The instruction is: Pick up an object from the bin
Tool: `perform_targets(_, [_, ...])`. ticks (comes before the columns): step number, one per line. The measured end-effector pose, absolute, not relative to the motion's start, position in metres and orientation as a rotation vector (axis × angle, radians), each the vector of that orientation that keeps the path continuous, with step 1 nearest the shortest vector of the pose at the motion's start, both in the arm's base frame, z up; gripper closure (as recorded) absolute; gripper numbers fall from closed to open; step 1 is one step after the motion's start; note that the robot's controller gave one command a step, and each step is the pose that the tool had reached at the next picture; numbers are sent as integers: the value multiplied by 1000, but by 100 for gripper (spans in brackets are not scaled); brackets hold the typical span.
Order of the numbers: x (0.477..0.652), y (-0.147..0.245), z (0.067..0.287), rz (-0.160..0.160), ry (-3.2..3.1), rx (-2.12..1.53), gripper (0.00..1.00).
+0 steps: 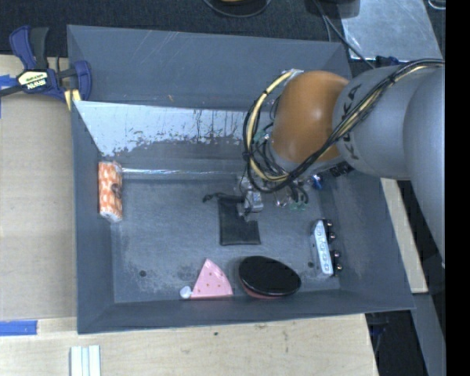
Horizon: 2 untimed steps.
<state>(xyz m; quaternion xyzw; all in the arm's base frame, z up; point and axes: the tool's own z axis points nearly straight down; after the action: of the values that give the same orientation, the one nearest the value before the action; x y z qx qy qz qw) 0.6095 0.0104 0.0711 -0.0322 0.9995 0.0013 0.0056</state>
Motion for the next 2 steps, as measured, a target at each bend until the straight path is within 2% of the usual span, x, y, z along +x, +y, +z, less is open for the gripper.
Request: perform_targets(2, [609,10,75,4,3130,-101,100])
